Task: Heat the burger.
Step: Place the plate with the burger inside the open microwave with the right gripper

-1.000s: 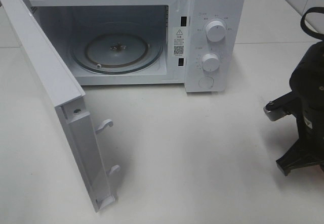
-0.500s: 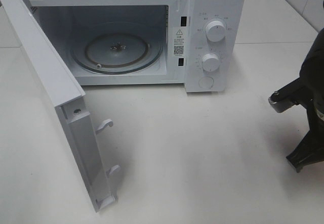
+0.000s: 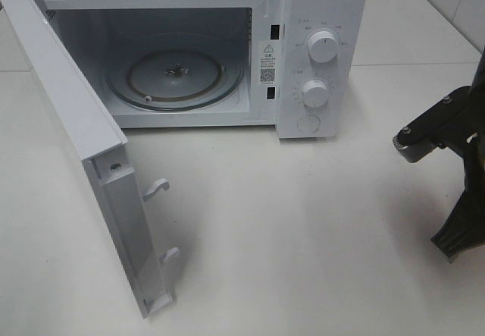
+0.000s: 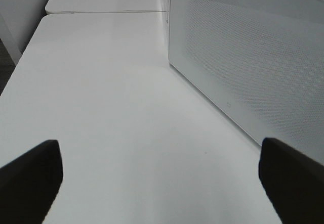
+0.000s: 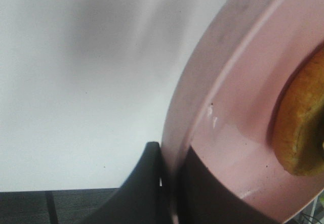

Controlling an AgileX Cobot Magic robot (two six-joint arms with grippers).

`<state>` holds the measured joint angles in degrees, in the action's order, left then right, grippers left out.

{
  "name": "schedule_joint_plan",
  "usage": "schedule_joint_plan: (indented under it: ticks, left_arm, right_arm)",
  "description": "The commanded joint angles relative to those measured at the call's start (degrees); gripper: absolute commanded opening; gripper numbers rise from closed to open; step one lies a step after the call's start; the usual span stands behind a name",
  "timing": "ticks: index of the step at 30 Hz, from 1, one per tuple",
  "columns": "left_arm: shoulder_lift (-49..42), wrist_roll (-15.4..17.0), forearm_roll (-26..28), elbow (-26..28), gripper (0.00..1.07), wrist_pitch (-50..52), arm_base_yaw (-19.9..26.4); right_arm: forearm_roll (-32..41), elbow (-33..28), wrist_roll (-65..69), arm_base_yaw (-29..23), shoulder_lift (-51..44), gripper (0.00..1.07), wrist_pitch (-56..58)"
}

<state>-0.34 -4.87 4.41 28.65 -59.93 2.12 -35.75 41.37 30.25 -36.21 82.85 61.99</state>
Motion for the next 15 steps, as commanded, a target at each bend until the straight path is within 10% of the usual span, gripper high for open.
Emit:
schedule_joint_plan:
  ticks: [1, 15]
  left_arm:
    - [-1.03, 0.34, 0.52, -0.23, 0.98, 0.52, 0.17]
    - [-1.03, 0.34, 0.52, -0.23, 0.98, 0.52, 0.17]
  right_arm:
    - [-3.72, -0.17, 0.23, -2.98, -1.78, 0.01, 4.87]
    - [-4.07, -4.81, 1.43, -15.13, -3.67, 0.02, 7.28]
